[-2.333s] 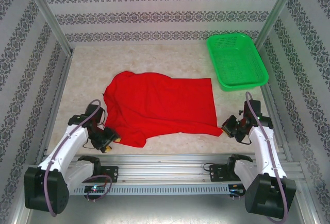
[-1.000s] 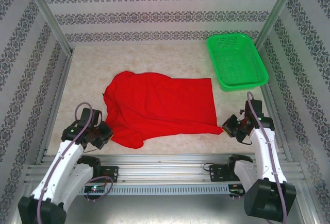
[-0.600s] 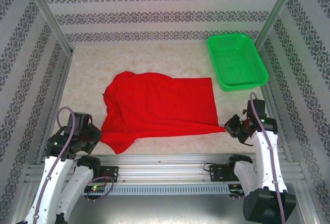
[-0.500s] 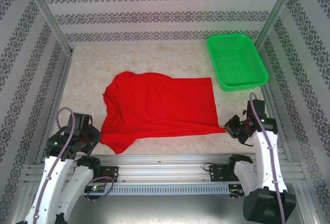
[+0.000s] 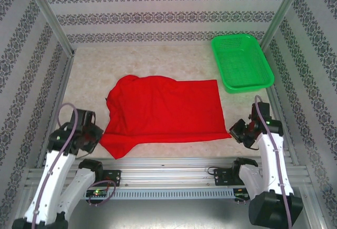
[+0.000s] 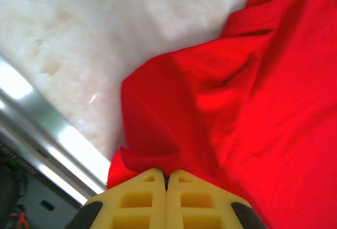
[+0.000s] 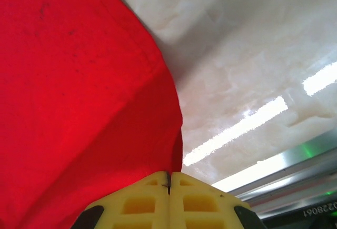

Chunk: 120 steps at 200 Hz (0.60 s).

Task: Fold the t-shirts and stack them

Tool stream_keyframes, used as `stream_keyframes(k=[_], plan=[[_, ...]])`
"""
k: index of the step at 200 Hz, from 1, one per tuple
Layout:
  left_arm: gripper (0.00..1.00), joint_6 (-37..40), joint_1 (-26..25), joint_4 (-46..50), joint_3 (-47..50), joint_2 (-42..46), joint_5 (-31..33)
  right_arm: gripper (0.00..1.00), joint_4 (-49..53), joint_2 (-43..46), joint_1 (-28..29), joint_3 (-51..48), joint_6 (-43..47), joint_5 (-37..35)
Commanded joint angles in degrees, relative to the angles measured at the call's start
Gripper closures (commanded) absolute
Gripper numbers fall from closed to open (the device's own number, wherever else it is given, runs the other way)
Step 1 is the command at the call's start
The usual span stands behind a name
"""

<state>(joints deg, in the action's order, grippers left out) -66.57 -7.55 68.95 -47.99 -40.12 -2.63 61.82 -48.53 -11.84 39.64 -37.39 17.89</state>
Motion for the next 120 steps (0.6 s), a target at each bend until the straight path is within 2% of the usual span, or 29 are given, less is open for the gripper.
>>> stream_keyframes(k=[1,73,120], plan=[[1.00,5.56,-0.53,-9.39,-4.40,-6.07,-0.41,1.00,-4.80,-2.73,0.59,1.28,-0.25,1.97],[1.00,12.51,0.13,-17.19,-9.26,-19.93,0.09,1.00,-10.73,-14.83,1.33,7.08,3.20,2.06],[1.00,16.25,0.87,-18.48,-12.17,-24.66,0.76,1.00,-12.73,-20.98,1.97,10.42,5.68,2.11]])
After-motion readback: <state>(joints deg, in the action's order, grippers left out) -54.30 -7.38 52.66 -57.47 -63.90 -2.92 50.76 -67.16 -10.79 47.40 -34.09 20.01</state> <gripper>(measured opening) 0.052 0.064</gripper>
